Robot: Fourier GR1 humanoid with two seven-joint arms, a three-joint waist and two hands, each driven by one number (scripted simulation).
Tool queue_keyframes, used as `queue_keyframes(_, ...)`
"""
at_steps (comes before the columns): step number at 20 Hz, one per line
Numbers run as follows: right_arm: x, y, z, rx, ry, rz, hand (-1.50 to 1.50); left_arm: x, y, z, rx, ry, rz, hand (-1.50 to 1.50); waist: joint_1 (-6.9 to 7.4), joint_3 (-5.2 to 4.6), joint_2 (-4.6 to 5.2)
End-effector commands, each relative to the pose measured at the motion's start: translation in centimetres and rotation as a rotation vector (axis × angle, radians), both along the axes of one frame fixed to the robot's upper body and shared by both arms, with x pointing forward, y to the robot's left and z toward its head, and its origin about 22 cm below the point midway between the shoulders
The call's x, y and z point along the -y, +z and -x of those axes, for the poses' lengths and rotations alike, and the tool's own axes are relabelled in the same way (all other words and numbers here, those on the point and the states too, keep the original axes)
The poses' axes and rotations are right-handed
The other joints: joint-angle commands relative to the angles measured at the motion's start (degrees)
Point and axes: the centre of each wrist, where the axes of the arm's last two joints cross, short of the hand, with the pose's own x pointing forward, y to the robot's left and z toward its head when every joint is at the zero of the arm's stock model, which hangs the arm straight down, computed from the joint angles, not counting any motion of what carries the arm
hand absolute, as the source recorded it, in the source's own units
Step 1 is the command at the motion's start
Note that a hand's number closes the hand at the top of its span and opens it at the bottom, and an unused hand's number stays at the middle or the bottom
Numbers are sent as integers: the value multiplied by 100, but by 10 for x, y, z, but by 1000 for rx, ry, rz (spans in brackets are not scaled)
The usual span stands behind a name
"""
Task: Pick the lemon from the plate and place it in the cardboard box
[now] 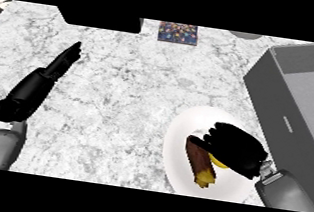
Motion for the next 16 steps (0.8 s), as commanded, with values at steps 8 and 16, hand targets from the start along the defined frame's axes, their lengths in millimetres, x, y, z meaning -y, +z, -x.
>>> queue_keyframes(8, 32, -24, 67, -137, 283, -174, 150, -5, 14, 5, 8, 22, 7, 0, -213, 11, -42)
queue_keyframes(16, 86, 0, 137, -261, 547, -426, 150, -22, 5, 3, 4, 78, 7, 0, -433, 10, -23)
